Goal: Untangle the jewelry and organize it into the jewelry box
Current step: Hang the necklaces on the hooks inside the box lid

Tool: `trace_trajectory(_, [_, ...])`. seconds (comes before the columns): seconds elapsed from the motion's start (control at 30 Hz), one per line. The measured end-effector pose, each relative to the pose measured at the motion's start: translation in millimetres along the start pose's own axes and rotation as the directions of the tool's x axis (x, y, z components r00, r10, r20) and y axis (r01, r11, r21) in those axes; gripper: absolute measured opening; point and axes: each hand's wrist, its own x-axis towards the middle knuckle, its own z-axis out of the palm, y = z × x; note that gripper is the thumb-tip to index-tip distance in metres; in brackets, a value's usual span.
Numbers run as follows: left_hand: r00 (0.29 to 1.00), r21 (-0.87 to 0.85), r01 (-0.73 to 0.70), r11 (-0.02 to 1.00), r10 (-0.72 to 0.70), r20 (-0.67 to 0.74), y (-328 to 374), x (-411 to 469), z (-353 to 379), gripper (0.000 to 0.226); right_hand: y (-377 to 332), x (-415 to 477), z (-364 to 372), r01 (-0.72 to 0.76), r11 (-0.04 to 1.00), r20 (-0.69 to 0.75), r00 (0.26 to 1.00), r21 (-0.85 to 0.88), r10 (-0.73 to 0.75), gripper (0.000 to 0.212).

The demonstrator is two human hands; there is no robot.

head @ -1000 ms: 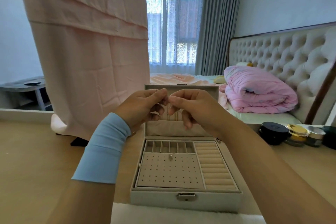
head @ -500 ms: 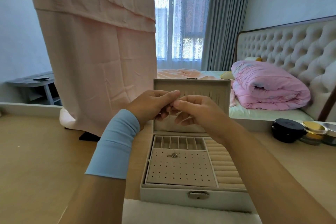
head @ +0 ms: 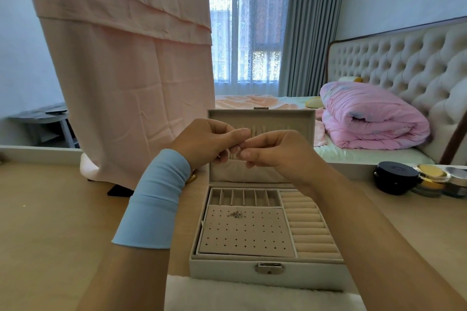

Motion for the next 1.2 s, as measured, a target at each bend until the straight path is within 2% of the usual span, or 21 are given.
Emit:
trace_trajectory(0.07, [1.0,0.032,-0.013,0.999,0.013,-0.009,-0.3,0.6,0.7,0.041,2.5,-0.9,-1.2,-0.03,0.997,0.008,1.0,0.07,0.03,0.011])
trace_trajectory(0.13, [1.0,-0.017,0.004,1.0,-0.003,0.016,-5.1,0.5,1.2,0.049,2.9,-1.3,-2.7,-0.062,0.989,0.047,0.997,0.131,0.057,0.008])
trace_trajectory(0.23, [0.99,-0.227,0.086,0.97,-0.058,0.127,-14.3,-1.5,3.2,0.047,0.0,-2.8,-5.2,-0.132,0.958,0.148,0.984,0.254,0.096,0.017])
trace_trajectory(0.3, [0.977,-0.408,0.157,0.899,-0.083,0.194,-18.9,-1.7,3.8,0.039,-0.8,-2.7,-5.0,-0.163,0.937,0.187,0.976,0.309,0.108,0.02])
trace_trajectory(0.43, [0.968,-0.59,0.205,0.781,-0.071,0.242,-26.0,-4.2,-3.0,0.026,4.6,0.8,-3.9,-0.153,0.959,0.143,0.982,0.238,0.121,0.023])
trace_trajectory(0.53, [0.978,-0.525,0.178,0.833,-0.092,0.185,-33.0,-5.4,-11.4,0.025,7.6,4.9,1.5,-0.115,0.988,0.018,0.993,0.103,0.114,0.021])
trace_trajectory(0.67, [0.979,-0.262,0.153,0.953,-0.182,-0.092,-47.1,-0.3,-16.8,0.015,8.7,21.9,15.5,-0.034,0.99,-0.164,0.986,-0.135,0.012,0.016])
trace_trajectory(0.77, [0.936,-0.066,0.139,0.988,-0.153,-0.316,-59.2,5.5,-10.7,0.013,13.7,47.0,28.3,0.009,0.962,-0.285,0.954,-0.273,-0.09,0.009])
trace_trajectory(0.87, [0.932,0.072,0.123,0.99,-0.09,-0.351,-68.0,8.2,-4.7,0.017,19.4,70.4,40.6,0.03,0.912,-0.35,0.918,-0.41,-0.188,0.005])
trace_trajectory(0.93, [0.925,0.091,0.119,0.989,-0.077,-0.372,-70.2,10.1,-3.8,0.016,20.6,81.8,47.0,0.05,0.879,-0.378,0.89,-0.474,-0.255,0.006])
trace_trajectory(1.03, [0.876,0.076,0.151,0.986,-0.097,-0.472,-67.1,14.3,-2.3,0.019,22.3,92.1,53.0,0.052,0.854,-0.426,0.85,-0.517,-0.31,0.008])
trace_trajectory(1.2, [0.801,-0.059,0.252,0.966,-0.242,-0.547,-64.0,20.7,1.5,0.03,28.1,96.3,61.9,0.034,0.831,-0.471,0.81,-0.555,-0.348,0.007])
